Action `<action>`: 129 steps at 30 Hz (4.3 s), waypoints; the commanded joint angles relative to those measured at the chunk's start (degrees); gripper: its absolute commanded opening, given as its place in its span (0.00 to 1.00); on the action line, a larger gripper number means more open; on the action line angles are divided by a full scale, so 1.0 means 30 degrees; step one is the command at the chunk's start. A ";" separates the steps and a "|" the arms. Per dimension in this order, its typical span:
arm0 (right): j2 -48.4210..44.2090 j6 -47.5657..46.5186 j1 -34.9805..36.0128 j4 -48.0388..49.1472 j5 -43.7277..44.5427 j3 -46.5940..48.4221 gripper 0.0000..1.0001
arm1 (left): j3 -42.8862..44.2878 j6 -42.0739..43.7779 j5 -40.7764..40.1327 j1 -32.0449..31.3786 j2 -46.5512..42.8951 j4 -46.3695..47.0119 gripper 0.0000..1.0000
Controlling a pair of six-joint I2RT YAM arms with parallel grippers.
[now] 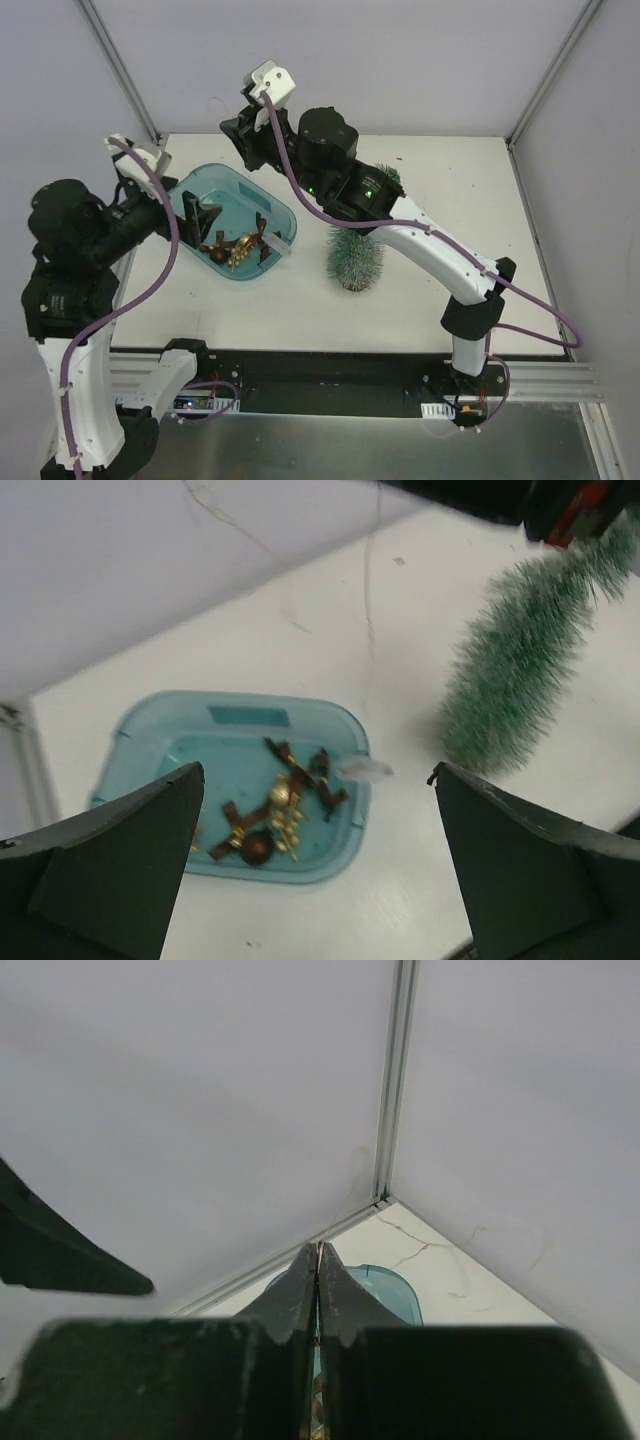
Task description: Decorate the small christmas tree
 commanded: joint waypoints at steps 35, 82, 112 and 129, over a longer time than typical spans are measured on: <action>-0.2434 0.2886 -0.0278 0.1707 0.0278 -0.4630 0.01 | -1.2519 -0.6854 1.0471 0.0022 -0.0310 1.0859 0.65; -0.2026 1.0356 -0.3851 0.4578 -0.3060 -0.7738 0.04 | -1.1380 -0.9229 1.1321 -0.0827 0.2561 1.3118 0.10; -0.2583 1.0799 -0.7281 0.4115 -0.7483 -0.6130 0.11 | -0.8626 -0.7969 1.0325 -0.2556 0.5198 1.1827 0.03; -0.4191 1.0680 -1.0441 0.3056 -0.8042 -0.7237 0.10 | -0.7103 -0.8379 1.0443 -0.2644 0.5959 1.1827 0.02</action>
